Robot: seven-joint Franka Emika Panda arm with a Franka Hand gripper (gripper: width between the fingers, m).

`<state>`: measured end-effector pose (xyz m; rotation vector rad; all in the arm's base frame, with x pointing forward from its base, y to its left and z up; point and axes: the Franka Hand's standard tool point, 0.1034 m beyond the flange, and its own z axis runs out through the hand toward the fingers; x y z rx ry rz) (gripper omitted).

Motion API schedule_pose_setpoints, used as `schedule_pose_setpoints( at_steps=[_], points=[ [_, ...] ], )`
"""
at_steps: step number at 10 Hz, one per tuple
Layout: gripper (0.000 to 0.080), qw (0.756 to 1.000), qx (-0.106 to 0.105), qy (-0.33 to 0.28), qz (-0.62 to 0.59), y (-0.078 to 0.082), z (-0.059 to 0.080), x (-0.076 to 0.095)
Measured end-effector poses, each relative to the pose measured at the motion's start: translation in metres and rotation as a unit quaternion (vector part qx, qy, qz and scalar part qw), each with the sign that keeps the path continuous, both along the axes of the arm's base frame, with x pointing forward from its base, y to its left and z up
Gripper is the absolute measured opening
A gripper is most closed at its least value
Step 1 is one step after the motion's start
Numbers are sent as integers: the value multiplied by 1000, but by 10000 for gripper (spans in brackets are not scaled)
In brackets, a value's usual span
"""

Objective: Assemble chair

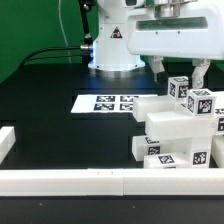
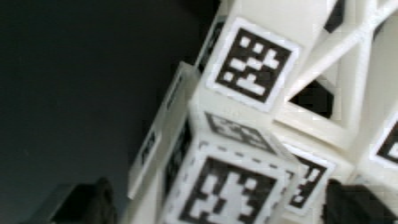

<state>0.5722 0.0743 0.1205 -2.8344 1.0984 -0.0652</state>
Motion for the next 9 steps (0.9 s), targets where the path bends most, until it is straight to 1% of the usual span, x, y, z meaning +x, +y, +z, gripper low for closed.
schedule_pose_setpoints(
  at_steps=[1,3,4,5,6,7,8,9],
  points=[
    [633,999,-3,-2,46,3,0,3],
    [645,994,-8,-7,104,1,-1,2],
    [648,986,-20,-8,167,0,-1,1],
    [648,960,-50,-7,277,-1,-1,1],
    [648,930,-62,-5,362,2,-2,0],
    [648,905,-65,2,419,3,-4,-3],
    [648,900,-65,3,431,2,-6,-4],
    [648,905,-64,3,420,2,-6,-4]
  ],
)
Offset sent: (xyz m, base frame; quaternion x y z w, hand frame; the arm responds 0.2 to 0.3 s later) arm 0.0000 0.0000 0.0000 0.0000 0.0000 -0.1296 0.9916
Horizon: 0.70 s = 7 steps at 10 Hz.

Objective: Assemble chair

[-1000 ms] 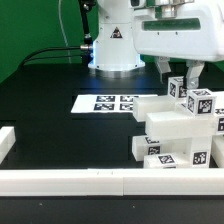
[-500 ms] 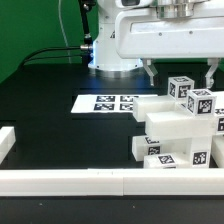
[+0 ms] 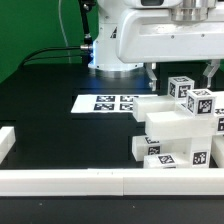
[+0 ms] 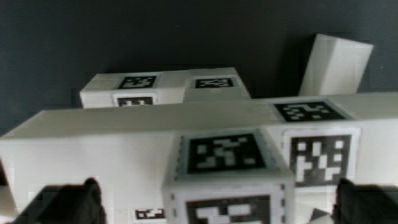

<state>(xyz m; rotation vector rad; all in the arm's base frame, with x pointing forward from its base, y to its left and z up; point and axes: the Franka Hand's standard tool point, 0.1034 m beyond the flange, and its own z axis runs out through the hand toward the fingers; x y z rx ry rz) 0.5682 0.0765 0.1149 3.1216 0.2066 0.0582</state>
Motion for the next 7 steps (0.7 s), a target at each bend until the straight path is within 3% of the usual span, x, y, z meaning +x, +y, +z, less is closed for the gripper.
schedule_pose_setpoints(
  at_steps=[1,2,3,4,7],
  points=[
    [529,1000,0,0,-13,0,0,0],
    [529,1000,0,0,-13,0,0,0],
    [341,1000,2,0,-27,0,0,0],
    [281,997,4,-1,-79,0,0,0],
    [281,975,8,-4,-220,5,0,2]
  ],
)
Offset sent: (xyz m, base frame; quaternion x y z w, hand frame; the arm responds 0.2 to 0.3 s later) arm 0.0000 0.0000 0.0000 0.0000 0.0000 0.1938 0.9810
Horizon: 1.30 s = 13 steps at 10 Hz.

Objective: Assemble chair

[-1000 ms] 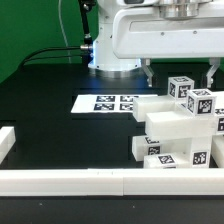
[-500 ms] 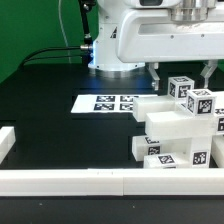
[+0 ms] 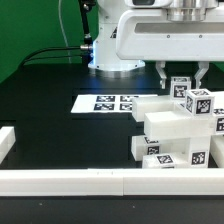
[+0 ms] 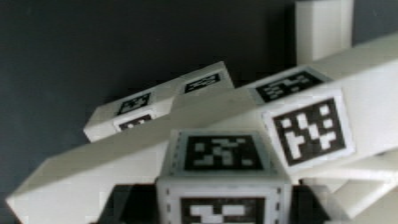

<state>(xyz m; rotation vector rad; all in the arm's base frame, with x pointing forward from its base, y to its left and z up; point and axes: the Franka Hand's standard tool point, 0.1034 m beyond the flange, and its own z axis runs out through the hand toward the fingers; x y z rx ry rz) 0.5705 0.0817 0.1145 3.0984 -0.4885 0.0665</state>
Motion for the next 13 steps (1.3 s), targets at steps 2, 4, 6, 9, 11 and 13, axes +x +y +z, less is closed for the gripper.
schedule_pose_setpoints(
  at_steps=[2,4,6,9,11,13],
  points=[
    [281,993,7,-7,-120,4,0,2],
    [281,971,18,-13,-238,5,0,3],
    [281,946,30,-21,-322,6,1,5],
    [281,887,48,-15,-459,12,1,5],
    [281,852,59,-10,-520,14,0,5],
    [281,775,86,-2,-626,16,0,6]
  ],
)
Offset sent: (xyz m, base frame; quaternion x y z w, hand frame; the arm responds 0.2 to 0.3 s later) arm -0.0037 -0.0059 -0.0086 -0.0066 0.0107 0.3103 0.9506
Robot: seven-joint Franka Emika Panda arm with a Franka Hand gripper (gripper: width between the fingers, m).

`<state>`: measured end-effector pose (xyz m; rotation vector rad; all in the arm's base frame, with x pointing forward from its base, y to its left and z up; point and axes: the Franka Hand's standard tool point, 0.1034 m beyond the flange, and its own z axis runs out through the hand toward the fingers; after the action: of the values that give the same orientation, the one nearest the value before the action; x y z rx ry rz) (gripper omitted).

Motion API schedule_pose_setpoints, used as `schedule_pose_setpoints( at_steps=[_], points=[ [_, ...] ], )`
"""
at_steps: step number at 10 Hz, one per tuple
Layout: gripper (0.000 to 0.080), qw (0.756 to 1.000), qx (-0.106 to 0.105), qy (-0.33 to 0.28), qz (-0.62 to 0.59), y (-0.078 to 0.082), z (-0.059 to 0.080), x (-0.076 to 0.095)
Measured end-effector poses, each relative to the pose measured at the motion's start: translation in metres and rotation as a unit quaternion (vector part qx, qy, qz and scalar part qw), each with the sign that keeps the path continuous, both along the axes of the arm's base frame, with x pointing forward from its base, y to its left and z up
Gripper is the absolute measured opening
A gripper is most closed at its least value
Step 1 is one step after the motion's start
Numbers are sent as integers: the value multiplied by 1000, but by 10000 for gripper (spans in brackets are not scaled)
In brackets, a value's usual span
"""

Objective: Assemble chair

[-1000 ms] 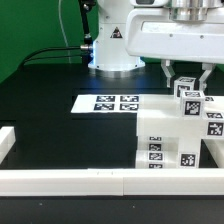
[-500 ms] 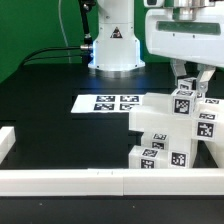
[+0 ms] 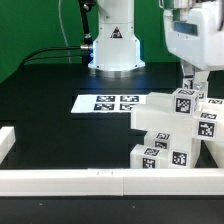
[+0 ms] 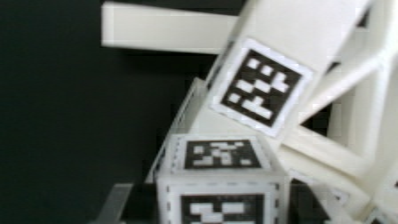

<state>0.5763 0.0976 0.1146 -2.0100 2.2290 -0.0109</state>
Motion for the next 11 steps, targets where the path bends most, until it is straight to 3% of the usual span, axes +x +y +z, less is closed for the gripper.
schedule_pose_setpoints(
  at_steps=[2,3,5,7,10,11],
  points=[
    [282,1000,8,1,-26,1,0,0],
    [363,1000,8,1,-23,1,0,0],
    [605,1000,5,-1,5,1,0,0],
    [640,979,-12,-18,204,3,4,5],
    [649,956,-19,-23,292,5,2,3],
    [649,933,-33,-22,358,5,2,2]
  ],
)
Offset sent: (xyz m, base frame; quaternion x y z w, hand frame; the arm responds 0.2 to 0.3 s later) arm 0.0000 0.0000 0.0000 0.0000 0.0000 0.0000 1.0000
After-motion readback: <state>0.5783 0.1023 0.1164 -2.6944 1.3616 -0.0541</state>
